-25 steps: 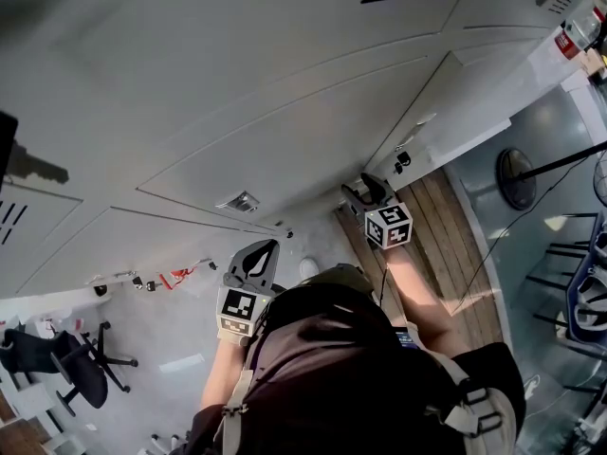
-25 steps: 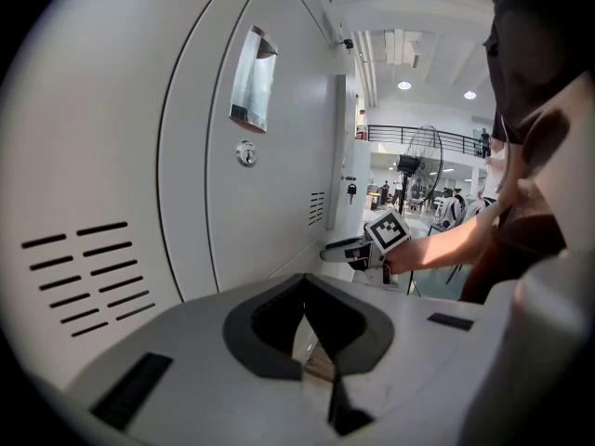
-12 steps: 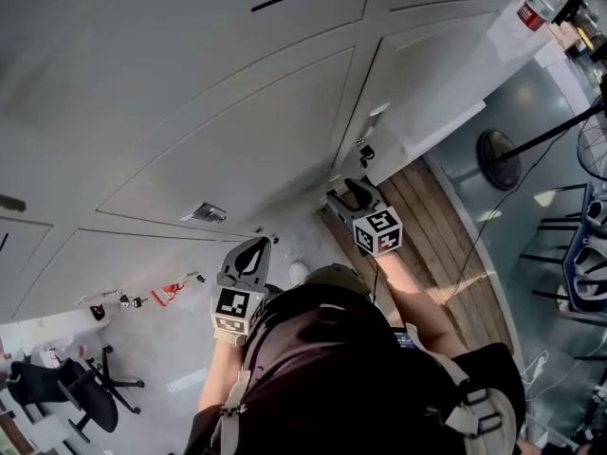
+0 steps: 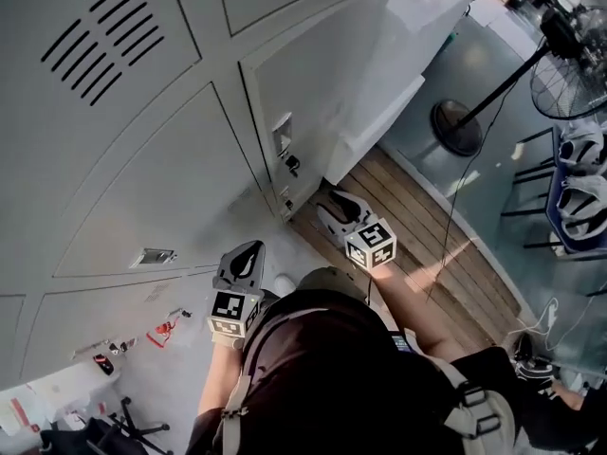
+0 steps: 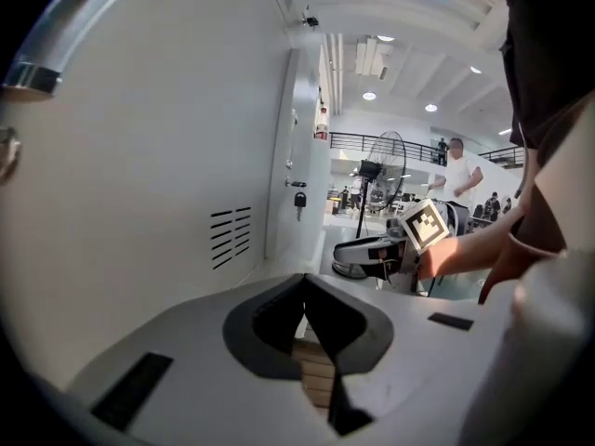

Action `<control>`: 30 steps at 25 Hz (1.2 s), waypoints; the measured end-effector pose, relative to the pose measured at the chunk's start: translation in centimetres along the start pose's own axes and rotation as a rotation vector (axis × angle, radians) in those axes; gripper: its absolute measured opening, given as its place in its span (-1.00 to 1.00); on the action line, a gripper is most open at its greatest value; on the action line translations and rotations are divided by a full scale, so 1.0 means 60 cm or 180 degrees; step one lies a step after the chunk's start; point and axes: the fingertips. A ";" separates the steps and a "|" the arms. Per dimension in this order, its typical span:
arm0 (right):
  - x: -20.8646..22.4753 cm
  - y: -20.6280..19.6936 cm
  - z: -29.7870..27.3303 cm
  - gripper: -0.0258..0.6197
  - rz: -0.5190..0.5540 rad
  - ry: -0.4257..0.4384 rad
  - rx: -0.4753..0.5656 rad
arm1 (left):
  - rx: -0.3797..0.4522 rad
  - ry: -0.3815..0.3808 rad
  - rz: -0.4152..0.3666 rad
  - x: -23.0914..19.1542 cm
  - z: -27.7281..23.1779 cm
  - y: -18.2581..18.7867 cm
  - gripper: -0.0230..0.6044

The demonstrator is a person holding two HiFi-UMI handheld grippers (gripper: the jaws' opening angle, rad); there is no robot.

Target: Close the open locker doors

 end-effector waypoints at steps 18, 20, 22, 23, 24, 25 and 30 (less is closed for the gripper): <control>0.130 0.051 0.307 -0.73 -0.0185 -0.1052 0.0476 | 0.0062 -0.1128 -0.0246 0.211 -0.185 0.098 -0.90; 0.134 0.060 0.338 -0.74 -0.0169 -0.1146 0.0524 | 0.0075 -0.1250 -0.0254 0.234 -0.201 0.107 -0.90; 0.135 0.070 0.366 -0.76 -0.0161 -0.1223 0.0569 | 0.0103 -0.1363 -0.0249 0.252 -0.214 0.116 -0.90; 0.133 0.076 0.378 -0.77 -0.0158 -0.1248 0.0593 | 0.0118 -0.1405 -0.0244 0.260 -0.219 0.121 -0.90; 0.131 0.081 0.389 -0.77 -0.0154 -0.1273 0.0617 | 0.0129 -0.1440 -0.0240 0.266 -0.223 0.127 -0.90; 0.129 0.087 0.399 -0.77 -0.0150 -0.1302 0.0643 | 0.0137 -0.1480 -0.0237 0.274 -0.226 0.135 -0.90; 0.123 0.108 0.445 -0.78 -0.0142 -0.1498 0.0779 | 0.0219 -0.1700 -0.0290 0.299 -0.242 0.171 -0.90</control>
Point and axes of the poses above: the fingertips, and each gripper's own axes: z backward along the fingers, x to its right, y out of its top, and after that the axes turned 2 degrees about y, right-handed
